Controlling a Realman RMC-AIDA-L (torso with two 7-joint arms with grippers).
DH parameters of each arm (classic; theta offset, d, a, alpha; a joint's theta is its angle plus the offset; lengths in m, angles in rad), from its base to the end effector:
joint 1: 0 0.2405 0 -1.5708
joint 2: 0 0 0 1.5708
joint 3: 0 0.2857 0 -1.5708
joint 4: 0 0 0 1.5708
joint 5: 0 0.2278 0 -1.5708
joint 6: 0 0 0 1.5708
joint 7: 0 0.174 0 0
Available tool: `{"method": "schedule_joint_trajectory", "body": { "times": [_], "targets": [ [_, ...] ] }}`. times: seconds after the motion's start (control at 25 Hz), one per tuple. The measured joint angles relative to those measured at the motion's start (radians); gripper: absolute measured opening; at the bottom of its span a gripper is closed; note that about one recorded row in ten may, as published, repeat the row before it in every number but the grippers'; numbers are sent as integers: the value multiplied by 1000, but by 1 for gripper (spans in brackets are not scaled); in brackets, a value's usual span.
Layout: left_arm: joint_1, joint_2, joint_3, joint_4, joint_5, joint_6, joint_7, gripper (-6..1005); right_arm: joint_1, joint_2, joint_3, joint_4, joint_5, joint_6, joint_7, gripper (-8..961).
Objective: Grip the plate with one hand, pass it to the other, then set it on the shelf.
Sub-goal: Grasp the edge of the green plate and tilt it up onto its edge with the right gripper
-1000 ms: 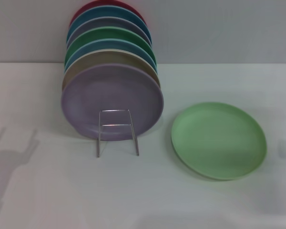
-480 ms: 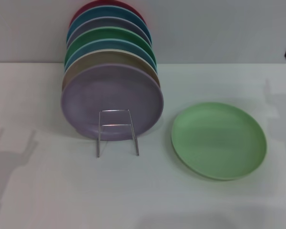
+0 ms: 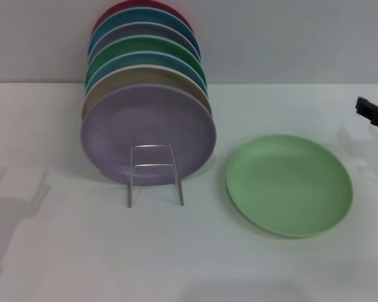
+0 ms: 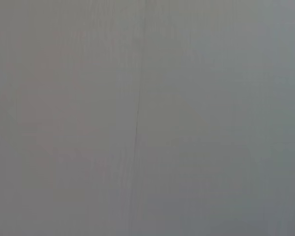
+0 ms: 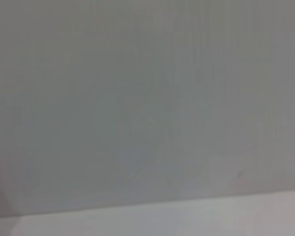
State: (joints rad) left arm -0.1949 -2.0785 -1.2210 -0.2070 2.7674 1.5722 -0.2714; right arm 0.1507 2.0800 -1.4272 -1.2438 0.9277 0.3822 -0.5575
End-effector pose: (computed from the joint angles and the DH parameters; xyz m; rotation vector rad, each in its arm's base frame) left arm -0.3607 0.2900 0.0003 -1.4786 -0.3724 -0.9673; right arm 0.3321 0.4144 0.0219 -1.6956 1.0825 0.4079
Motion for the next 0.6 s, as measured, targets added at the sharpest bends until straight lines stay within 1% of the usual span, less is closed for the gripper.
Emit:
{"method": "schedule_joint_trajectory", "body": {
  "times": [0.24,0.28,0.32,0.48,0.52,0.56,0.6],
  "targets": [
    [-8,0,-1,1,0,-13,0,862,-5,-3,174,-134,-1,361,-1,640],
    [-8,0,-1,1,0,-14,0,862,4,-4,238,-170,-2,478,-1,640],
    [-9,0,-2,0,0,-15,0,862,4,-4,238,-170,-2,478,-1,640],
    [-10,0,-6,-8,0,-15,0,862,48,-13,370,-204,-10,682,-1,641],
    [-11,0,-7,-9,0,-15,0,862,61,-18,398,-205,-14,724,-1,641],
    [-11,0,-7,-10,0,-15,0,862,87,-27,435,-195,-26,790,0,641],
    [-11,0,-7,-10,0,-15,0,862,87,-27,435,-195,-26,790,0,641]
  ]
}}
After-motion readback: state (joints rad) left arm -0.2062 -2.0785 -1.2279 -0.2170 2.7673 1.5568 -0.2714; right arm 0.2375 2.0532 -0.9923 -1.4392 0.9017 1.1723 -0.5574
